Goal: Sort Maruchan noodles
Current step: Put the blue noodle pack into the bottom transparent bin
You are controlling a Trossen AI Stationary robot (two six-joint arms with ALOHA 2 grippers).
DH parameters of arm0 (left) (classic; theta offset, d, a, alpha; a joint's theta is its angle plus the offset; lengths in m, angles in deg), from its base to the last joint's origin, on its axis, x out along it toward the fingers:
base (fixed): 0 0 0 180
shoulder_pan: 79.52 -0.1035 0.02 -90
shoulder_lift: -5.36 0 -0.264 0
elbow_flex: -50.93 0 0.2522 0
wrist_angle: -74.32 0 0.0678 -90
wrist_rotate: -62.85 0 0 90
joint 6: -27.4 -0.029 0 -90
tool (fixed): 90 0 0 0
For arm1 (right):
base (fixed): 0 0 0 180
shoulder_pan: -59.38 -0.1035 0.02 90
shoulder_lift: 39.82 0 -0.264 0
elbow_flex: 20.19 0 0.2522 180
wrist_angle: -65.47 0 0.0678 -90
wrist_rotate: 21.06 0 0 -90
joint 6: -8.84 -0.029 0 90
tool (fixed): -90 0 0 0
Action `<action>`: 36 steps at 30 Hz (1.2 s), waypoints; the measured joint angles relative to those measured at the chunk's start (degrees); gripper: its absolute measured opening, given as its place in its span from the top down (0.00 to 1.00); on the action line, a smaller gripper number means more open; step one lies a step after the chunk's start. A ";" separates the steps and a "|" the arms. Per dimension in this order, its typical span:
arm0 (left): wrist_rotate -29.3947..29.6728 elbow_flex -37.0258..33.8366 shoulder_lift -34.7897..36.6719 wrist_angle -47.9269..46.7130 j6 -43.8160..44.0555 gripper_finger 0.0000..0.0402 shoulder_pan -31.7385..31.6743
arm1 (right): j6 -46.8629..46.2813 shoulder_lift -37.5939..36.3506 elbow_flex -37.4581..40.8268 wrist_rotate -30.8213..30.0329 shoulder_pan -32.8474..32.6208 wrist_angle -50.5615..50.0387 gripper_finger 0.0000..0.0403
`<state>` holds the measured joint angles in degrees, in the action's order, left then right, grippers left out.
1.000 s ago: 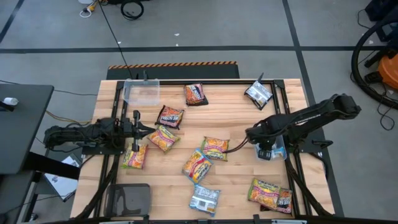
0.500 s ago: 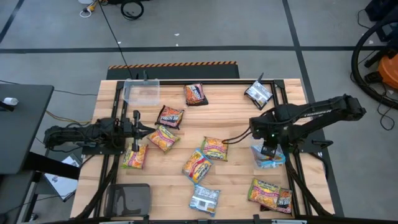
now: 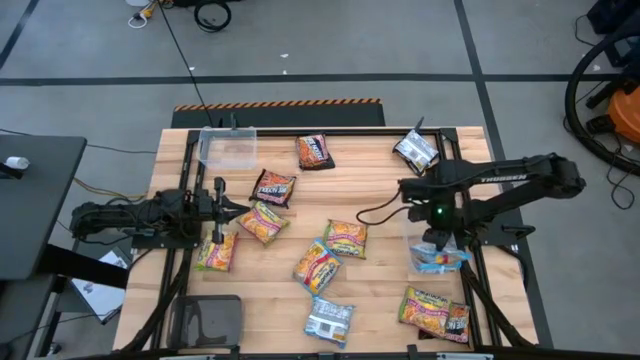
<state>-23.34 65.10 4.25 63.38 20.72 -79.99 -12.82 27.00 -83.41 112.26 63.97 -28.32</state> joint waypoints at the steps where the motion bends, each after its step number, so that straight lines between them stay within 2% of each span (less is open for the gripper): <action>1: 0.00 0.00 0.00 -0.01 0.02 0.94 0.00 | 1.10 0.85 0.42 0.02 0.25 0.00 0.99; 5: 0.00 0.00 0.00 -0.01 0.02 0.94 0.00 | 5.48 4.99 2.75 -0.52 1.20 0.11 0.98; 11: 0.00 0.00 -0.01 -0.01 0.01 0.94 0.00 | 9.72 9.06 3.18 -4.61 2.88 2.52 0.98; 16: 0.00 0.00 0.00 -0.01 -0.02 0.94 0.00 | 9.59 8.53 3.18 -9.43 3.16 4.11 0.93; 21: 0.00 0.00 0.00 -0.01 0.00 0.94 -0.01 | 10.08 7.13 3.05 -12.35 3.16 4.62 0.84; 28: 0.00 0.00 -0.02 -0.01 0.00 0.94 0.00 | 7.84 4.55 1.78 -23.29 3.19 5.44 0.75; 32: 0.00 0.00 0.00 -0.01 0.00 0.94 0.00 | 9.57 4.73 2.23 -21.14 3.16 5.94 0.76; 36: 0.00 0.00 -0.01 -0.01 0.00 0.94 0.00 | 8.00 4.79 3.19 -23.18 2.93 6.87 0.84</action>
<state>-23.34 65.10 4.24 63.37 20.73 -79.99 -4.82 31.79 -80.22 89.09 66.90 -21.46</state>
